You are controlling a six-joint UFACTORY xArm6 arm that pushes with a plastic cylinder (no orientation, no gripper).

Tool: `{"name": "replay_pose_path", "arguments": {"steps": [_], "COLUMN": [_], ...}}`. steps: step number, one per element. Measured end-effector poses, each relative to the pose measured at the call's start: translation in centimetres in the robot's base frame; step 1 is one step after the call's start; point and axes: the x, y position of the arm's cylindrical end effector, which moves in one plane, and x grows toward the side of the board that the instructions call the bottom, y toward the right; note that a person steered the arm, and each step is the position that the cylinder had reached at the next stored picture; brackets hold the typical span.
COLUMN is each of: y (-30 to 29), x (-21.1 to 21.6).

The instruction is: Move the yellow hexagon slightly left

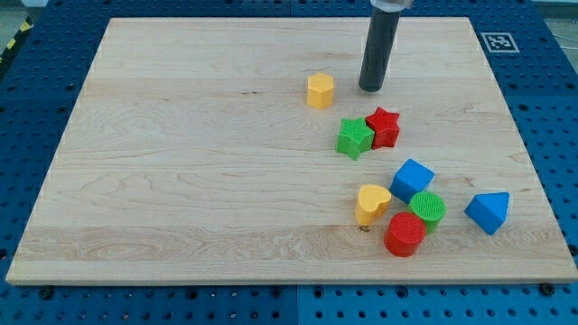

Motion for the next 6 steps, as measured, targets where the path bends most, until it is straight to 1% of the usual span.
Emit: {"name": "replay_pose_path", "arguments": {"steps": [1,3,4,5,6], "y": [-2.1,-8.2,-10.2,-10.2,-10.4], "x": [1.0,1.0,1.0,1.3,4.2]}}
